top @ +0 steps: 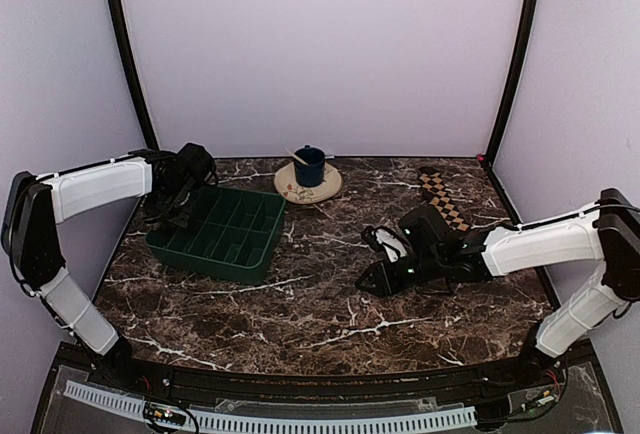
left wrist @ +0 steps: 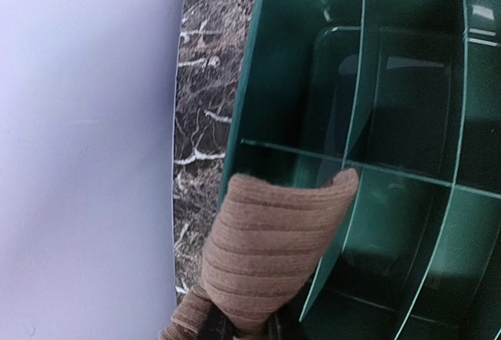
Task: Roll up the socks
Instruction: Place the sock in the storage box.
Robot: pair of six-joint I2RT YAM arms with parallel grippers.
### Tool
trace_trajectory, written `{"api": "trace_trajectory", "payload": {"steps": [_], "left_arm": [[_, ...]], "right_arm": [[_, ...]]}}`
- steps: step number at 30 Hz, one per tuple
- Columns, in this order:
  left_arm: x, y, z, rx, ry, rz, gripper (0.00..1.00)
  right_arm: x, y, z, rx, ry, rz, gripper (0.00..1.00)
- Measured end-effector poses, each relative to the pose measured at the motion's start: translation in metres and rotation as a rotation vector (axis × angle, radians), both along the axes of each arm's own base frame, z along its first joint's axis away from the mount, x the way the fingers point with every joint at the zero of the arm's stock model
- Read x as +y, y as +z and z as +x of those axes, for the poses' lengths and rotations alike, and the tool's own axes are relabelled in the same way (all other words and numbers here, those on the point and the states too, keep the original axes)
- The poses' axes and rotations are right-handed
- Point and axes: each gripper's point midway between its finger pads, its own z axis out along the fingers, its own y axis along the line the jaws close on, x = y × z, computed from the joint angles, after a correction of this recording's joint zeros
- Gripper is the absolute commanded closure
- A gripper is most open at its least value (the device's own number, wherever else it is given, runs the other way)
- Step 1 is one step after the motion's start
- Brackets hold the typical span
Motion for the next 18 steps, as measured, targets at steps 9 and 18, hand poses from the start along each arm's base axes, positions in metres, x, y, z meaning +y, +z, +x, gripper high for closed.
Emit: {"api": "trace_trajectory", "payload": {"steps": [9,18], "left_arm": [[-0.003,-0.019,-0.020,0.102,0.035,0.038,1.00],[-0.021,-0.036,-0.020,0.162,0.032,0.036,1.00]], "right_arm": [[0.008,0.002,0.000,-0.004,0.035,0.021,0.60],[0.013,0.005,0.000,-0.009,0.052,0.043,0.60]]}}
